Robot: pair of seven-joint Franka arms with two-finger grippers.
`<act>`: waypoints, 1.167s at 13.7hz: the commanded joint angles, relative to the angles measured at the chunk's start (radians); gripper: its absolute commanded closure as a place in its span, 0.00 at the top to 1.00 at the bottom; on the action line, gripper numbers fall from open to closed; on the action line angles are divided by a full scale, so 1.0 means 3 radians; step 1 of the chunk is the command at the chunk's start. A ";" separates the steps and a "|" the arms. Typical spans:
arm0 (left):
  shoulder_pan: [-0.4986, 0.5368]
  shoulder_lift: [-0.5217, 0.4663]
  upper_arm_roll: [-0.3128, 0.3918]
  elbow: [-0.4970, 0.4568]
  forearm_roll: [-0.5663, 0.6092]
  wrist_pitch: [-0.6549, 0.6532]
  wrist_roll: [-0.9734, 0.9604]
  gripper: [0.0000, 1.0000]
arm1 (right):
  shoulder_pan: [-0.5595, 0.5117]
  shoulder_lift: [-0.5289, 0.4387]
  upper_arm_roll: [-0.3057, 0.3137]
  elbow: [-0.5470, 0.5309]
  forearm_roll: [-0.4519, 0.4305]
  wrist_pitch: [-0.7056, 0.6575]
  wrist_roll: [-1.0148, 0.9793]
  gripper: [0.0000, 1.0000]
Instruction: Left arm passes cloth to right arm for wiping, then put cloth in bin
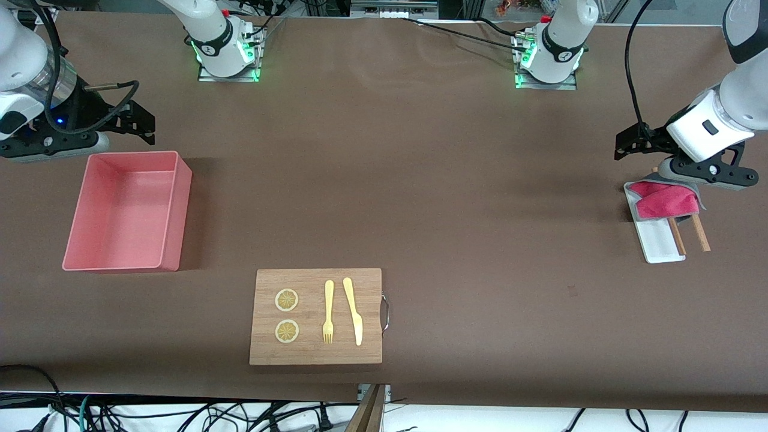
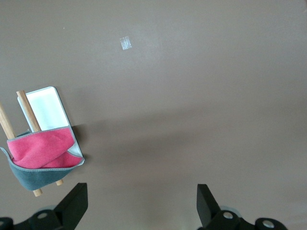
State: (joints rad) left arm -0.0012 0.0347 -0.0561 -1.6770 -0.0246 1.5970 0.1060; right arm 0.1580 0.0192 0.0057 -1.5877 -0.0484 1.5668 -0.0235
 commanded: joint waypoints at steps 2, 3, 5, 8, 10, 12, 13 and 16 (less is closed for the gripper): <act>-0.0042 0.0048 0.0034 0.0124 -0.0036 -0.0082 -0.0016 1.00 | 0.0005 0.0048 0.0006 0.0051 -0.0048 0.0003 0.0002 1.00; -0.0042 0.0053 0.0039 0.0119 -0.0031 -0.0087 -0.0016 1.00 | 0.0005 0.0053 0.0006 0.0051 -0.0053 0.0003 0.0002 1.00; -0.0042 0.0053 0.0034 0.0124 -0.0025 -0.0118 -0.0016 1.00 | 0.0005 0.0053 0.0006 0.0061 -0.0054 0.0013 0.0002 1.00; -0.0042 0.0053 0.0039 0.0124 -0.0020 -0.0118 -0.0016 1.00 | 0.0005 0.0069 0.0006 0.0061 -0.0059 0.0054 -0.0009 1.00; -0.0042 0.0053 0.0034 0.0124 -0.0025 -0.0123 -0.0011 1.00 | 0.0005 0.0069 0.0006 0.0061 -0.0059 0.0054 -0.0014 1.00; -0.0042 0.0058 0.0034 0.0119 -0.0020 -0.0123 -0.0011 1.00 | 0.0005 0.0069 0.0006 0.0061 -0.0059 0.0054 -0.0014 1.00; -0.0042 0.0058 0.0034 0.0119 -0.0020 -0.0123 -0.0011 1.00 | 0.0005 0.0069 0.0006 0.0061 -0.0054 0.0054 -0.0009 1.00; -0.0032 0.0058 0.0034 0.0119 -0.0025 -0.0154 -0.0006 1.00 | 0.0010 0.0064 0.0006 0.0061 -0.0054 0.0054 -0.0004 1.00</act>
State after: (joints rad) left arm -0.0021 0.0382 -0.0559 -1.6720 -0.0246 1.5796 0.1060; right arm 0.1580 0.0328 0.0057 -1.5877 -0.0498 1.5856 -0.0235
